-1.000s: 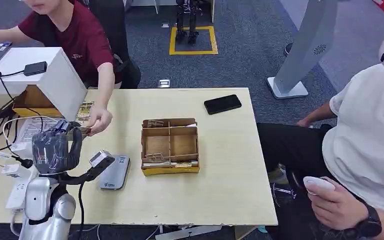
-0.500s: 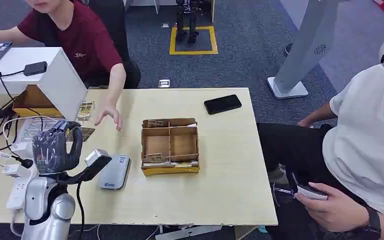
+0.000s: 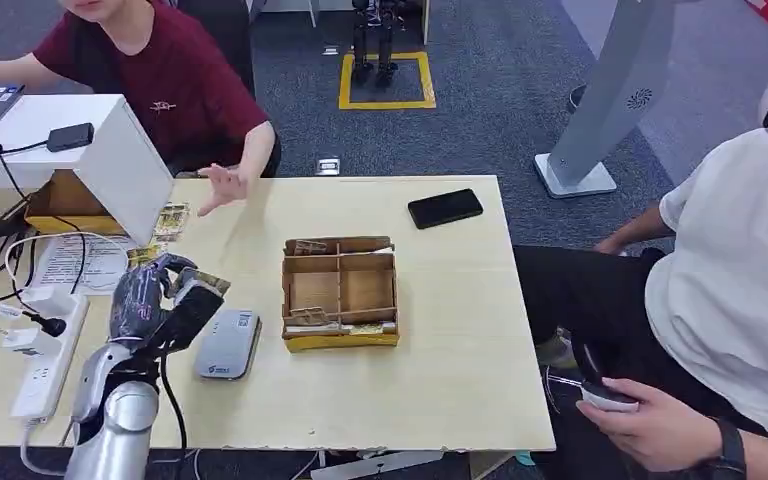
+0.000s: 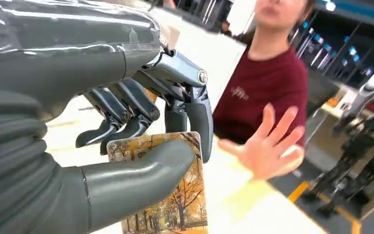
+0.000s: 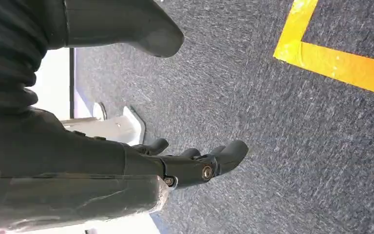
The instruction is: Pass the card to the sensor for recognition and then transmit it.
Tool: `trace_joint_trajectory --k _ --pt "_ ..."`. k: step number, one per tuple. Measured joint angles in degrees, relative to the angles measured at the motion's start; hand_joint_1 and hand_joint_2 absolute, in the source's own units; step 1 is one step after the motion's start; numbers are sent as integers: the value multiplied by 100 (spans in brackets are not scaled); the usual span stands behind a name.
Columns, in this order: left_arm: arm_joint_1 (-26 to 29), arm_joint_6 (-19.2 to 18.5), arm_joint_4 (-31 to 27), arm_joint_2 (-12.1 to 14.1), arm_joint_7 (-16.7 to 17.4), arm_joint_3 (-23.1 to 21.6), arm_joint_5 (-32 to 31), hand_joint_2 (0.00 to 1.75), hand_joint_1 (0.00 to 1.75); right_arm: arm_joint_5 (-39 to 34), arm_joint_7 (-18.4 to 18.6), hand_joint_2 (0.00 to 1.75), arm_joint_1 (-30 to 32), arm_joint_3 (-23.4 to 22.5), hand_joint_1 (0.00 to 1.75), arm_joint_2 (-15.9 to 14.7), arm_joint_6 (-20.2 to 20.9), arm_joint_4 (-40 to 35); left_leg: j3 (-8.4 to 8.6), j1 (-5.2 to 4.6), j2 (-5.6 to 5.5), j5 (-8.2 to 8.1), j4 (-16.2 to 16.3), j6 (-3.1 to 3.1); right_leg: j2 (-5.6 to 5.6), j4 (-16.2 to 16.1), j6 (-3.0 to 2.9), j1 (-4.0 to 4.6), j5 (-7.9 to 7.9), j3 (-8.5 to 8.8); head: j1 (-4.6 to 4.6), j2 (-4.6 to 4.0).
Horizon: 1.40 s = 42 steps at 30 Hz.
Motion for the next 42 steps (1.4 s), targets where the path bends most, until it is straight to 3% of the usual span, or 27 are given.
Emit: trace_joint_trajectory --k 18,42 --pt "-112 -42 737 0 453 157 -407 175 175 99 7 175 -12 -64 0 4 -9 0 -3 -1 0 0 0 0 0 0 0 0 0 -3 2 0" --pt "-200 138 1310 -7 538 636 -1030 175 175 190 81 175 -23 -74 0 9 -138 0 -5 -1 -1 4 0 -3 -1 0 0 0 0 -4 2 0"
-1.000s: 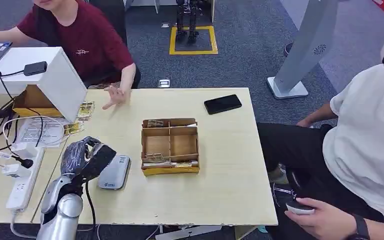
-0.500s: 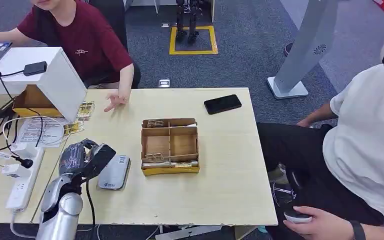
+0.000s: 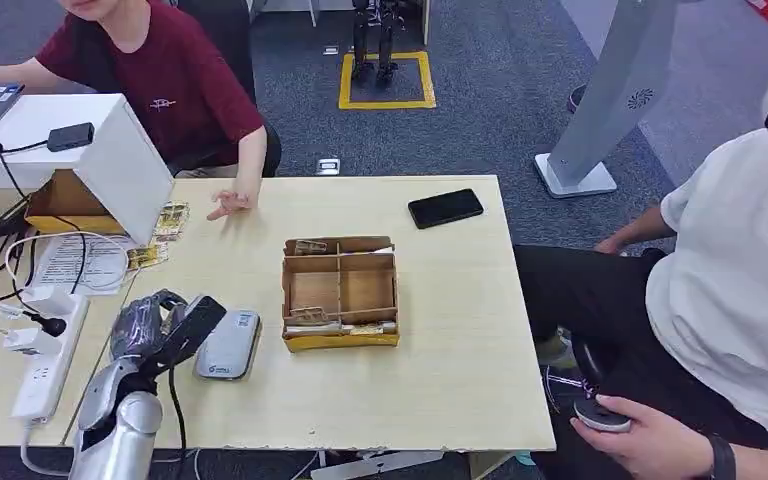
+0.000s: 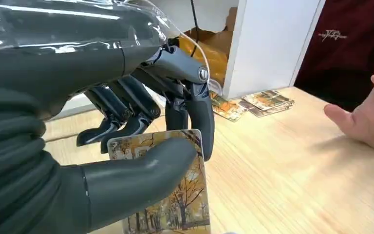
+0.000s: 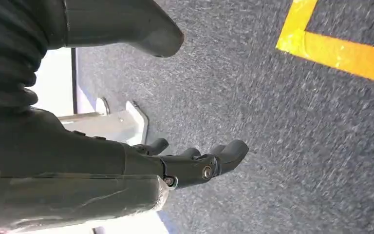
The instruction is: Pass the card to the sensor for recognition and then transmit it.
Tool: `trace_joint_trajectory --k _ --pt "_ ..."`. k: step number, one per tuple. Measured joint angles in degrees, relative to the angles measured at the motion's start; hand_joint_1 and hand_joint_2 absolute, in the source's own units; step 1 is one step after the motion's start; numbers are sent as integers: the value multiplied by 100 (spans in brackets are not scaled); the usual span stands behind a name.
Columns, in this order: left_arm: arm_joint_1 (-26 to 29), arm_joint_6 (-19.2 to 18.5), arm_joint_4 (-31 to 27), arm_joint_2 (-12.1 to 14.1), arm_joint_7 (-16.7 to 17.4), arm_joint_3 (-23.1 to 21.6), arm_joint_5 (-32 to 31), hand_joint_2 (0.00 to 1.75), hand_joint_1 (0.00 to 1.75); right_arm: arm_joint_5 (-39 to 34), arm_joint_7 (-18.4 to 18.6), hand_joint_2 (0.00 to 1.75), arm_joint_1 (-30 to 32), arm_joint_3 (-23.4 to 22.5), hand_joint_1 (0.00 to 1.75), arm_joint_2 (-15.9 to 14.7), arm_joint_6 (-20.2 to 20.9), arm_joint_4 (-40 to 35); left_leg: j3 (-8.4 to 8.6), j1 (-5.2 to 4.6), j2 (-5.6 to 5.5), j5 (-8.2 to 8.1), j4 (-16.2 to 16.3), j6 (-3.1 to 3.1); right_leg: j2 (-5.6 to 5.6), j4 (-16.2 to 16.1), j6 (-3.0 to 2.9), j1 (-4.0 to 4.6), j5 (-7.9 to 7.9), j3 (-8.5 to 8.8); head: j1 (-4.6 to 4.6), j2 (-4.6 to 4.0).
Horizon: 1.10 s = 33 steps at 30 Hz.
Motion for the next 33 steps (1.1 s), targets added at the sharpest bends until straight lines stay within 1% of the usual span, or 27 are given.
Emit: trace_joint_trajectory --k 5,8,11,12,13,15,18,33 --pt "-25 -11 68 0 -9 59 -9 175 175 -2 -13 175 -5 0 0 0 41 0 0 0 0 0 0 0 0 0 0 0 0 1 0 0" --pt "-52 -105 112 -2 -68 85 101 175 175 -2 -13 175 -11 0 0 7 44 0 1 -1 0 2 0 1 -1 0 0 0 0 2 0 0" --pt "-54 -360 131 -17 -210 129 534 175 175 0 -11 175 -12 0 0 7 42 0 1 -1 -1 4 0 4 -1 0 1 0 1 3 0 0" --pt "-52 -604 131 -46 -258 177 965 175 175 0 -11 175 -14 0 0 7 42 0 1 -1 -1 4 0 4 -1 0 1 0 1 4 0 0" --pt "-46 -705 131 -48 -269 186 1151 175 175 0 -11 175 -14 0 0 7 42 0 0 -1 -1 4 0 4 -1 0 1 0 1 3 -2 0" --pt "-19 -806 131 -59 -304 186 1430 175 175 0 -11 175 -14 0 0 7 42 2 0 -1 0 4 0 4 -1 0 1 0 1 3 0 0" --pt "-12 -850 131 -68 -317 186 1618 175 175 -2 -11 175 -13 0 0 7 44 0 0 -1 0 4 0 4 -1 0 2 0 2 2 0 0" --pt "9 -868 125 -85 -249 186 1775 175 175 0 2 175 -14 0 0 7 52 0 -1 -1 0 4 0 4 -1 0 2 0 2 1 0 0"
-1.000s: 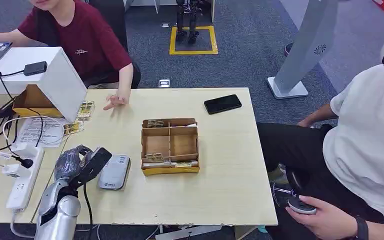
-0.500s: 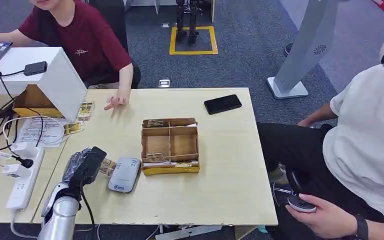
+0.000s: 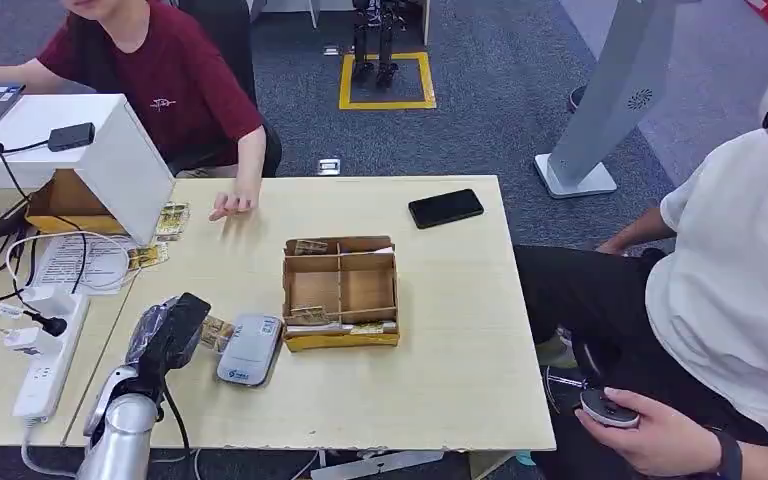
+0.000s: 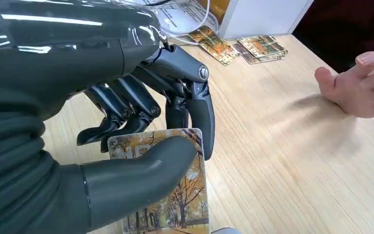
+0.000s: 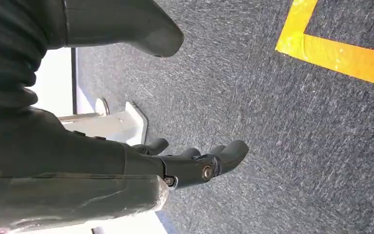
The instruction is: Pass the card to the sensor for recognition and then transmit it.
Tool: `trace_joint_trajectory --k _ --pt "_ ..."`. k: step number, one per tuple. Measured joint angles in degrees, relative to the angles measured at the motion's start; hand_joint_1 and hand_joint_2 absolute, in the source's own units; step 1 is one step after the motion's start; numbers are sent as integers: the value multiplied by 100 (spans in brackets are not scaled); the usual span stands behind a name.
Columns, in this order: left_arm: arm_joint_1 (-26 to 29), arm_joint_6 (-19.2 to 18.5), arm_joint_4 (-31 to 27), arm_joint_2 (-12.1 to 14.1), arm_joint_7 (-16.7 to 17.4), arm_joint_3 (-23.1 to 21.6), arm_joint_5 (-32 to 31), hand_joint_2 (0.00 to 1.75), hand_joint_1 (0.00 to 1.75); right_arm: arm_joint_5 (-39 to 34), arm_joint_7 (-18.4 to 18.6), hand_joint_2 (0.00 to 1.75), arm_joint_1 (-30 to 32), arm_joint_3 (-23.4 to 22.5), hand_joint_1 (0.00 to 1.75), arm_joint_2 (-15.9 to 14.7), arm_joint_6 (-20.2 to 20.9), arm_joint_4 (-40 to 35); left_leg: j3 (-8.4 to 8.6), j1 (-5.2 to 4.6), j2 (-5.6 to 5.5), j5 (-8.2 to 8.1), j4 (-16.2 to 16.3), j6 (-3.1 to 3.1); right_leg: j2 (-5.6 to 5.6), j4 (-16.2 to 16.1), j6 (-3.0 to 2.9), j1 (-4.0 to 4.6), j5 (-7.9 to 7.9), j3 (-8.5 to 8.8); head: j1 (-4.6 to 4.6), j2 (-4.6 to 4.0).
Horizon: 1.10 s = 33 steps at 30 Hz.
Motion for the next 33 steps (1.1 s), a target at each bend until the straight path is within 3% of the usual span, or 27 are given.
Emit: trace_joint_trajectory --k 10,20,33 --pt "11 42 -26 -2 0 -2 53 175 175 0 7 175 1 18 0 0 9 2 0 0 0 0 0 0 0 0 0 0 0 -1 0 0" --pt "-5 -50 -339 -44 -24 0 763 175 175 0 74 175 5 118 0 11 52 2 0 0 0 0 0 0 0 0 0 0 0 -2 0 0" --pt "-1 -101 -459 -50 -33 0 844 175 175 0 74 175 7 203 0 24 61 11 -2 0 0 0 0 0 0 0 0 0 0 -3 0 0"
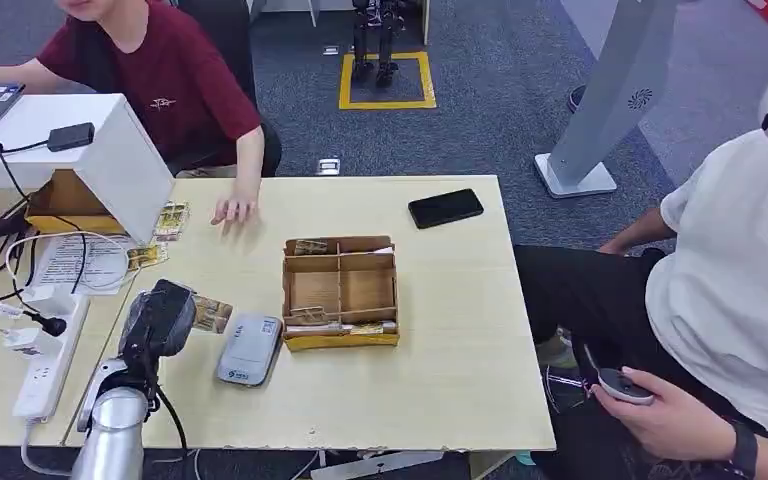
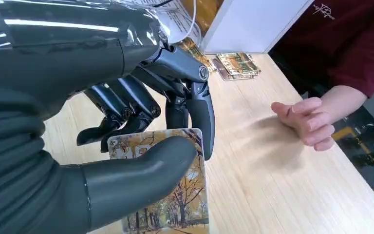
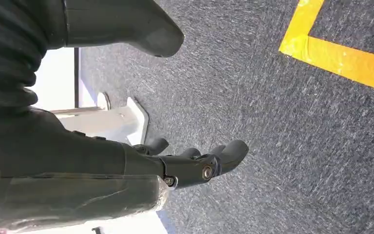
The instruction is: Pass the card to the sensor for recognition and then transmit it.
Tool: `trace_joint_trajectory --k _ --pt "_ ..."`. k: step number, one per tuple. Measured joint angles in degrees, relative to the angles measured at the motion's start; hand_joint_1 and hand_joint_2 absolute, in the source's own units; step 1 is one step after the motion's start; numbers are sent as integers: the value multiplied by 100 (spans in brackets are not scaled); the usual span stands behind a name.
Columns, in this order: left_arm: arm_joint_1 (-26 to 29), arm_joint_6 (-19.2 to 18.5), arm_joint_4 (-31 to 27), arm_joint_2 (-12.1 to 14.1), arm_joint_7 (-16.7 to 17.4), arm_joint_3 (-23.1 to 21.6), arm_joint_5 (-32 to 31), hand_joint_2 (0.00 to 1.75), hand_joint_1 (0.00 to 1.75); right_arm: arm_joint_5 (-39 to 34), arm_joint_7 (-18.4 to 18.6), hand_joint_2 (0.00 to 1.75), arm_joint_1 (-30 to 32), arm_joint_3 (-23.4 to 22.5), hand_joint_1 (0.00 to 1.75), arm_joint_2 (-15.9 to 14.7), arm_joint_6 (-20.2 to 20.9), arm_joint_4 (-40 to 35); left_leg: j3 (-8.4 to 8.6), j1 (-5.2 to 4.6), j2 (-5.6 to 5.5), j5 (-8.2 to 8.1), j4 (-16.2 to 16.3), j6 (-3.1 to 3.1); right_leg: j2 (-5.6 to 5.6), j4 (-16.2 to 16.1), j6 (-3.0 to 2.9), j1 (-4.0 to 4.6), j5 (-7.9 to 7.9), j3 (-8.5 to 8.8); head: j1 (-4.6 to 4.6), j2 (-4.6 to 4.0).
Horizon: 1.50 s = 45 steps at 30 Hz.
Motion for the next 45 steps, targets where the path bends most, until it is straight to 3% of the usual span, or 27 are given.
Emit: trace_joint_trajectory --k 7,14,21,36,45 --pt "318 -238 0 217 -153 -225 168 175 175 0 -28 175 15 0 0 0 -17 9 -3 0 2 0 0 0 2 0 0 0 -1 -6 0 0" --pt "794 -260 -2 572 -280 -634 356 175 175 0 -70 175 24 0 0 0 -20 15 -13 0 2 0 0 0 2 0 0 0 -1 -16 0 0" --pt "936 -247 -42 734 -271 -859 404 175 175 0 -79 175 24 0 0 0 -35 17 -15 0 0 1 0 0 0 0 1 0 1 -16 -2 0" --pt "909 40 -42 741 -48 -1134 39 175 175 0 -87 175 23 0 0 0 -57 17 -14 0 1 2 0 1 1 0 3 0 2 -17 0 0" --pt "748 177 -42 535 90 -1139 -92 175 175 0 -70 175 19 0 0 2 -70 17 -15 -1 -1 3 0 2 -1 0 3 0 4 -16 0 0"
